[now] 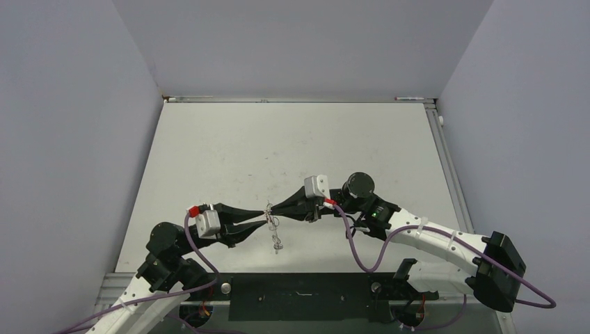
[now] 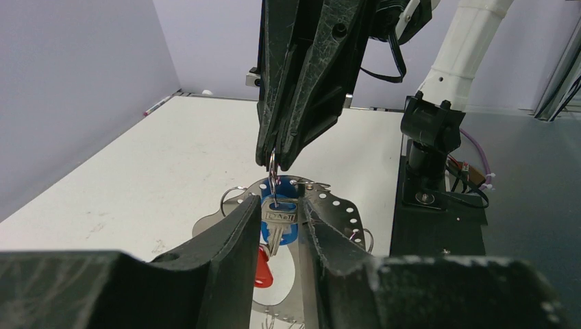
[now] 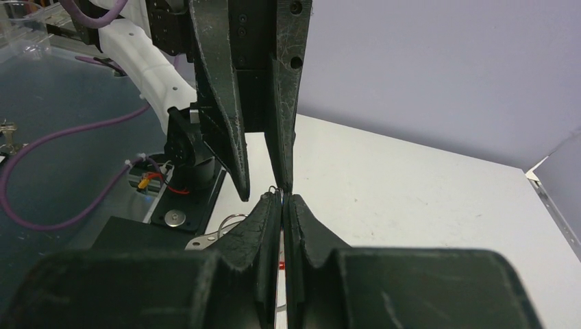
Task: Put the keys on the keyring
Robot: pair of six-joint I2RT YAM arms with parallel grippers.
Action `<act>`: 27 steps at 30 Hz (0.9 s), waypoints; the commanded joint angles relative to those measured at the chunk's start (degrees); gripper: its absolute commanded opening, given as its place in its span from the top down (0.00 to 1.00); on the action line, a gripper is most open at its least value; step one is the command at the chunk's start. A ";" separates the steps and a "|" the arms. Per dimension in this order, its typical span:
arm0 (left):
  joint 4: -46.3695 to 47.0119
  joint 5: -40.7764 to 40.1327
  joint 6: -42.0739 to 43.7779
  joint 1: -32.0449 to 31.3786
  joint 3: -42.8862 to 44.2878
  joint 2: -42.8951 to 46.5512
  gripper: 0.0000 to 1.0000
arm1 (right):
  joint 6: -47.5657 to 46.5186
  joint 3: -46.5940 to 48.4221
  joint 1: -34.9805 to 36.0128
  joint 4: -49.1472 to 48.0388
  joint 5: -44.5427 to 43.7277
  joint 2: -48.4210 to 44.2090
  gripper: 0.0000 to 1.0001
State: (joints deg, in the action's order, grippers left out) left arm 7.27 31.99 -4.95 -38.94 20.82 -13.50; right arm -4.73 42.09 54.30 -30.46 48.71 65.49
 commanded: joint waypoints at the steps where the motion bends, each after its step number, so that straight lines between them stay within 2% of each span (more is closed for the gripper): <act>1: 3.06 1.28 0.64 0.09 0.27 -0.67 0.79 | 1.30 0.61 -0.21 -6.47 2.57 0.31 0.95; 11: 3.36 1.74 0.14 0.09 0.28 -1.30 0.85 | 1.60 0.89 -0.19 -6.19 3.40 1.03 0.95; 15: 3.37 2.00 0.07 0.09 0.20 -1.31 0.93 | 1.83 0.98 0.01 -6.38 3.50 1.19 0.95; 21: 3.29 2.29 0.26 0.16 0.32 -1.21 1.00 | 2.42 1.18 0.05 -6.96 4.01 1.38 0.95; 27: 2.89 2.54 0.45 0.09 0.34 -0.97 1.00 | 4.18 0.45 0.10 -9.93 4.03 1.24 0.95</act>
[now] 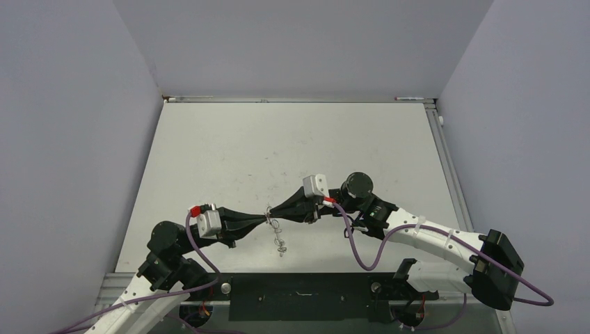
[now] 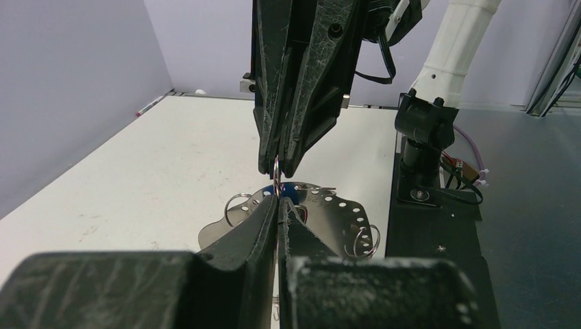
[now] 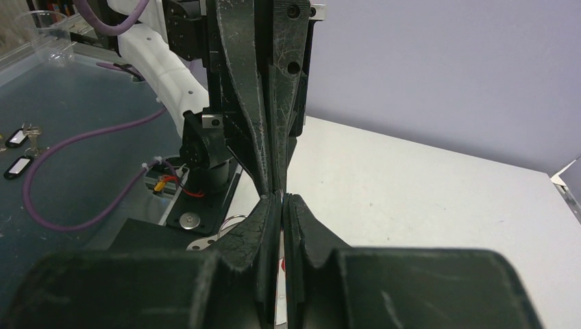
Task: Put the keys on the keyring
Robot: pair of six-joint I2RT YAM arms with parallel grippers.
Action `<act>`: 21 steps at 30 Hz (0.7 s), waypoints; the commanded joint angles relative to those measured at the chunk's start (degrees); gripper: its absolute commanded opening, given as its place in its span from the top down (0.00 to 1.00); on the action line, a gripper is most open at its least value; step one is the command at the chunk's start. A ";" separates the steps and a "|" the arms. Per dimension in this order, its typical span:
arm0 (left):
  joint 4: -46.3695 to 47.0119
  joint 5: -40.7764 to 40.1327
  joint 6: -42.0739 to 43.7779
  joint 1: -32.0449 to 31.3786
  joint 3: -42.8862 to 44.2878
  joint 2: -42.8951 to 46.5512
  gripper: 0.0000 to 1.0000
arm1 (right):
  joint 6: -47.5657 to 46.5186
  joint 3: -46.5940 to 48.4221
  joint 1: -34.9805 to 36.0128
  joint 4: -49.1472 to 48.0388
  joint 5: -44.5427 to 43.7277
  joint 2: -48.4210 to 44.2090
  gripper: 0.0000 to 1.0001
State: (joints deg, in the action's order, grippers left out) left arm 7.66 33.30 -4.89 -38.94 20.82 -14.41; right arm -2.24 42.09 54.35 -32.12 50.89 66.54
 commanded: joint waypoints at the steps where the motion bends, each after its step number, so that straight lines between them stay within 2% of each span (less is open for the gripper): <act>1: 2.39 1.37 0.40 0.09 0.43 -0.17 1.00 | 2.12 0.19 0.03 -9.06 1.84 0.05 0.95; 7: 2.27 1.54 0.33 0.09 0.52 -0.48 1.00 | 3.90 -0.81 -0.07 -11.97 1.23 -0.59 0.95; 21: 1.74 1.17 0.31 0.09 0.55 -1.10 1.00 | 3.31 -1.60 -0.92 -11.56 0.70 -2.45 0.95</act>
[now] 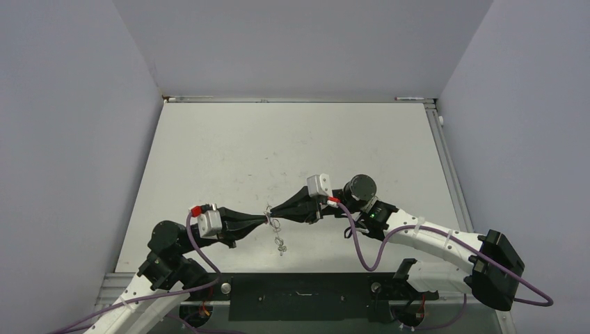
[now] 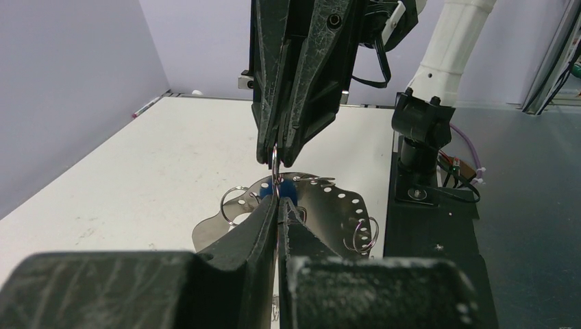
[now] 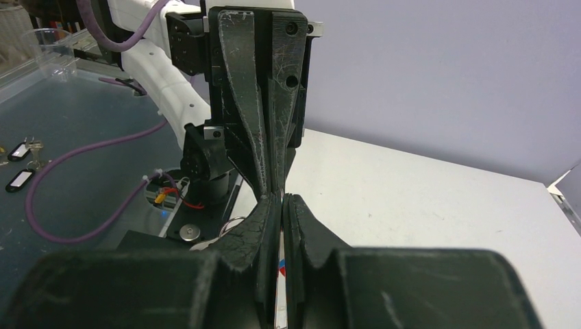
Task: Put the keys on the keyring
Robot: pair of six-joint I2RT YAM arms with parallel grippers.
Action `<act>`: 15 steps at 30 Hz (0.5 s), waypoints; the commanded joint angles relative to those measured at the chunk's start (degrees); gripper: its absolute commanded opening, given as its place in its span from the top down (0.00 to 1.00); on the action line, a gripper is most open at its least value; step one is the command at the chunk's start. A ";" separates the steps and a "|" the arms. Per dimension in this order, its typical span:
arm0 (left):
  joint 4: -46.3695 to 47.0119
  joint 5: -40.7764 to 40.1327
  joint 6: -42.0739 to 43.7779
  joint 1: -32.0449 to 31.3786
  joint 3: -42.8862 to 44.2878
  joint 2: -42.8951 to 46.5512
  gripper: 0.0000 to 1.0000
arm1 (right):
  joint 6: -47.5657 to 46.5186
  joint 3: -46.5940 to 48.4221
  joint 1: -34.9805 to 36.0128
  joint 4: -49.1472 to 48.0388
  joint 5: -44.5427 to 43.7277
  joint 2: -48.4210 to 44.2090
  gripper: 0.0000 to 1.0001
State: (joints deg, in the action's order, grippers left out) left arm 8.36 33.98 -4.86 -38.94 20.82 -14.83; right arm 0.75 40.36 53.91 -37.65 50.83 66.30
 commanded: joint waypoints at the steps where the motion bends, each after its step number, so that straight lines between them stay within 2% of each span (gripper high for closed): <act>1: 0.97 0.53 0.29 0.09 0.62 -0.72 1.00 | 0.61 0.01 -0.51 -6.44 0.76 -2.22 0.95; 4: 1.11 0.55 0.21 0.09 0.62 -0.73 0.98 | 1.64 -0.19 -0.48 -7.84 1.30 -1.87 0.95; 8: 1.71 0.61 -0.26 0.18 0.39 0.16 0.59 | 3.17 -0.53 -0.40 -10.00 2.05 -1.08 0.95; 10: 2.55 0.68 -0.88 0.39 0.21 0.86 0.47 | 4.38 -1.07 -0.41 -12.06 2.08 -0.46 0.95; 13: 4.06 0.92 -1.70 0.84 0.00 1.46 0.44 | 7.22 -1.55 -0.16 -16.67 2.59 1.11 0.95; 15: 4.11 1.00 -1.73 1.20 0.17 1.68 0.47 | 8.27 -1.07 0.21 -18.56 2.99 2.40 0.95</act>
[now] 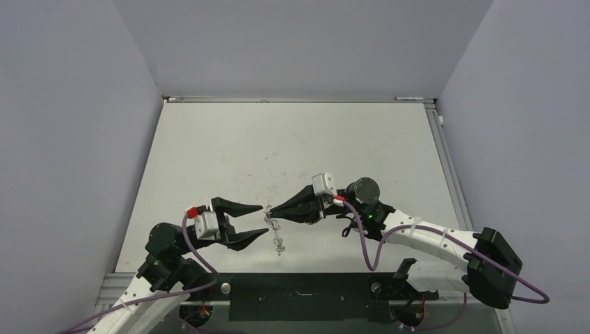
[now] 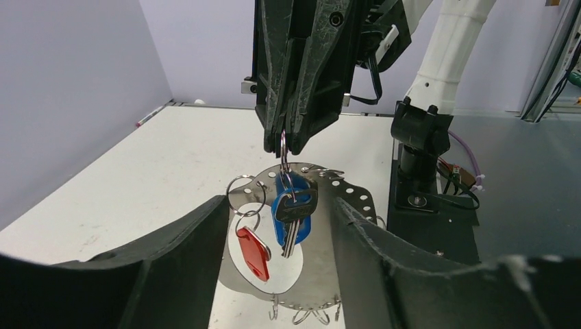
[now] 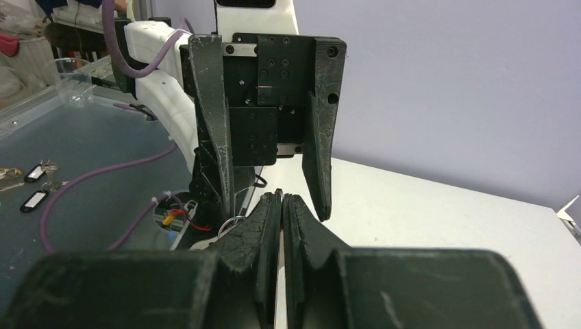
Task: Put the keys on the keyring
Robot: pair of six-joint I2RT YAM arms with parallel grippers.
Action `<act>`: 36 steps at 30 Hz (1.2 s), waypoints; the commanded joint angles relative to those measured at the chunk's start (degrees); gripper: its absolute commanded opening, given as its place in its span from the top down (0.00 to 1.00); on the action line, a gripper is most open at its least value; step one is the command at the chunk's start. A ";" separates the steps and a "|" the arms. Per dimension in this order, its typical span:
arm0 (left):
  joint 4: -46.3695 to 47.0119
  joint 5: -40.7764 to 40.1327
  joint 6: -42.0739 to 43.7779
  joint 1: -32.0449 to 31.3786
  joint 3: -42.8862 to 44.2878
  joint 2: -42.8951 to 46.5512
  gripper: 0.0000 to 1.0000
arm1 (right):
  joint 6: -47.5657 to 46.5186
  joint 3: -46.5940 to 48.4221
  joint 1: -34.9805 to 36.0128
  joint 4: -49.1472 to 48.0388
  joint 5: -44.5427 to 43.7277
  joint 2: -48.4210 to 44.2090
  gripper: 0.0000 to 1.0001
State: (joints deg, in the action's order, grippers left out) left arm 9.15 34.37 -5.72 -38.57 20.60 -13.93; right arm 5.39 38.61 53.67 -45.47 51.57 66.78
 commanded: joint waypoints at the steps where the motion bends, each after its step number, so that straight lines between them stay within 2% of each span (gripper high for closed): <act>1: 3.27 0.58 -0.88 0.98 0.48 0.90 0.50 | 3.74 0.94 0.74 -11.07 2.30 2.39 0.95; 11: 2.82 0.10 -0.44 1.21 0.05 2.52 0.74 | 3.91 2.81 2.28 -12.70 2.40 5.38 0.95; 21: 2.10 -0.26 -0.35 1.21 0.23 1.80 0.75 | 4.54 3.09 3.15 -14.27 1.35 5.88 0.95; 29: 2.11 -0.35 -0.35 1.21 0.23 1.71 0.89 | 4.22 3.06 3.49 -14.18 1.33 6.03 0.95; 33: 1.97 -0.31 -0.20 1.21 0.38 1.76 1.00 | 4.03 3.62 3.63 -13.75 1.61 6.34 0.95; 36: 1.00 -0.72 -0.11 1.21 0.96 1.89 1.00 | 4.10 3.67 3.88 -13.85 2.06 6.76 0.95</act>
State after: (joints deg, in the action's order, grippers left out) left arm 9.74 34.74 -6.35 -37.71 20.49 -11.75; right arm 9.50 39.22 56.40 -54.19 51.51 72.93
